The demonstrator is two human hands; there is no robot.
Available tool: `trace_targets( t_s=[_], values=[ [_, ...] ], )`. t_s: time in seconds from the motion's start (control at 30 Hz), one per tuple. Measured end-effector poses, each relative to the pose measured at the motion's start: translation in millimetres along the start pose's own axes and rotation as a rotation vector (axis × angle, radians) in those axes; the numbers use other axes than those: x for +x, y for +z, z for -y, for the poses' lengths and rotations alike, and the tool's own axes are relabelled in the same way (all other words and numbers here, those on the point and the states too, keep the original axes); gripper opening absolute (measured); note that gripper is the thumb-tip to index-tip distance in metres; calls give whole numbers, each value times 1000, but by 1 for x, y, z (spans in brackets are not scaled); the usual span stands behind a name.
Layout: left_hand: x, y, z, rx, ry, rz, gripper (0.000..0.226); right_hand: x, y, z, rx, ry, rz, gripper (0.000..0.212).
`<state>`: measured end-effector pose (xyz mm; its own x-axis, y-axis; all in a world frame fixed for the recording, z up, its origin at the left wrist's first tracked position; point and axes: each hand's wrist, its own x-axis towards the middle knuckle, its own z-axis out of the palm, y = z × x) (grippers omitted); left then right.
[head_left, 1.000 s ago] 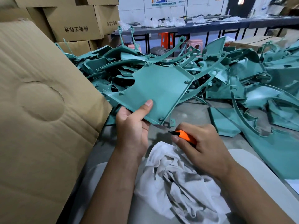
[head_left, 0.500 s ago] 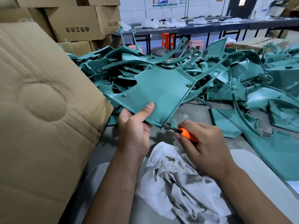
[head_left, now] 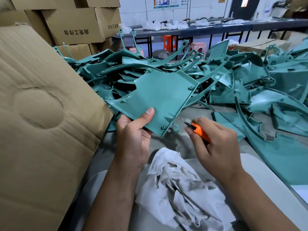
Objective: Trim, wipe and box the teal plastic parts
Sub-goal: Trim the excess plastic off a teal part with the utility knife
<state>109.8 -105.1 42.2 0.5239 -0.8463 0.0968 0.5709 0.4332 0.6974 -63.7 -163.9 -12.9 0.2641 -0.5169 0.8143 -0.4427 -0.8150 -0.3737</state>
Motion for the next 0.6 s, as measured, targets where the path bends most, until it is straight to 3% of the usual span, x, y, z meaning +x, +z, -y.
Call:
trace_targets(
  t_s=[0.33, 0.6],
  values=[
    [3, -11, 4, 35, -9, 39, 43, 4, -6, -11, 5, 38, -92, 22],
    [0, -19, 8, 79, -18, 63, 34, 9, -14, -23, -40, 292, -229, 30]
  ],
)
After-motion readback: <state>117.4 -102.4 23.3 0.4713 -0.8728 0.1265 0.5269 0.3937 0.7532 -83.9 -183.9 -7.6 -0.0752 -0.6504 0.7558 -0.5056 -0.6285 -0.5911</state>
